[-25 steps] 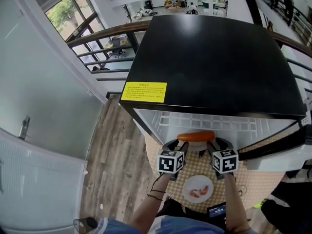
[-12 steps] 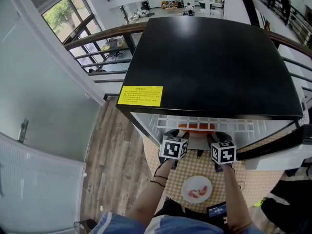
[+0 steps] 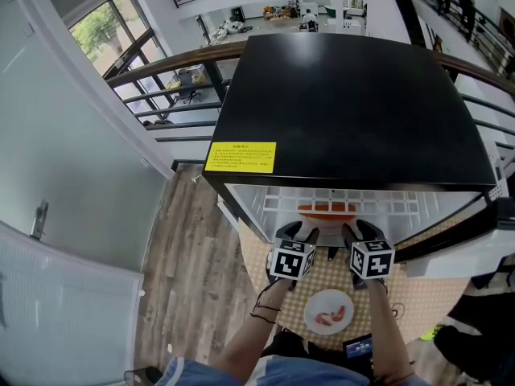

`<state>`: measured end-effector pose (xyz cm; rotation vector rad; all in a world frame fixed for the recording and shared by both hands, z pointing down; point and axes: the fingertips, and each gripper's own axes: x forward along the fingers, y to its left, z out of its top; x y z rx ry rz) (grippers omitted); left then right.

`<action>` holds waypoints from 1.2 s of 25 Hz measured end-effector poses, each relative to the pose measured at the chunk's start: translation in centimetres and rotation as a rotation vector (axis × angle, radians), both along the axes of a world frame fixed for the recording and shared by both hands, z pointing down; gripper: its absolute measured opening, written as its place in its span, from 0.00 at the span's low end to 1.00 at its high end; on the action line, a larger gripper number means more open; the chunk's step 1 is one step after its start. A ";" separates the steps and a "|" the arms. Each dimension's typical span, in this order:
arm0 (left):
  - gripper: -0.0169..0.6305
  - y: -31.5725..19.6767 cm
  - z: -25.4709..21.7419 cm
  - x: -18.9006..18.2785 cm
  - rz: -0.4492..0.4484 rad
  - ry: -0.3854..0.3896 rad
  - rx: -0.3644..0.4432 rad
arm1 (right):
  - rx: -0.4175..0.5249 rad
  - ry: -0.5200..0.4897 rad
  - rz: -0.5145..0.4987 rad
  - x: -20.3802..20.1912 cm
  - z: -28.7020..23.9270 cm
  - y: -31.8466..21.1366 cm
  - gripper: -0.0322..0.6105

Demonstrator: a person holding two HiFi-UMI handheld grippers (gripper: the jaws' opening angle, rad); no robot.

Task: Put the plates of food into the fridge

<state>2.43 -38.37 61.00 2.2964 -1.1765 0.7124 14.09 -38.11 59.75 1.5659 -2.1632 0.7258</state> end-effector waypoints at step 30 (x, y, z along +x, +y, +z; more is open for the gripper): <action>0.21 24.7 -9.6 -9.9 0.258 0.284 0.116 | 0.115 -0.299 0.095 -8.6 -9.9 24.4 0.17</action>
